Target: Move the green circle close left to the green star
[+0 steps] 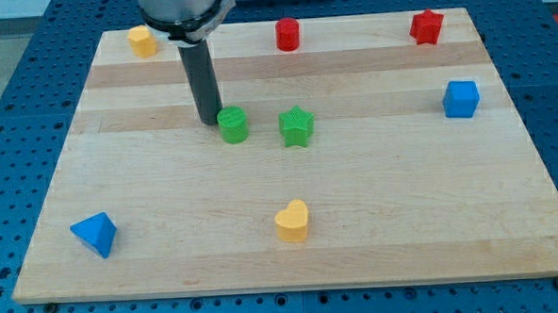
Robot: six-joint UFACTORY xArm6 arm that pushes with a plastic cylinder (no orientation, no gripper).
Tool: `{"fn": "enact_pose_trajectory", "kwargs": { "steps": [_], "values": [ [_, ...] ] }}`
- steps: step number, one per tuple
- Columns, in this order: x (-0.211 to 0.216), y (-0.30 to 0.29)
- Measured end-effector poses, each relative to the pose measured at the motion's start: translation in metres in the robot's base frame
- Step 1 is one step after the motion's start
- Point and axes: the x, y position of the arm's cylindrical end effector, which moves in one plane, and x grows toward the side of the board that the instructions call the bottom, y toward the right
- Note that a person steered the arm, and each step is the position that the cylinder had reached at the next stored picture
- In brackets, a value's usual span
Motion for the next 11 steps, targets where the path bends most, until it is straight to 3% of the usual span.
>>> {"fn": "enact_pose_trajectory", "kwargs": {
  "steps": [10,11],
  "values": [
    [0.066,0.037],
    [0.066,-0.003]
  ]
}}
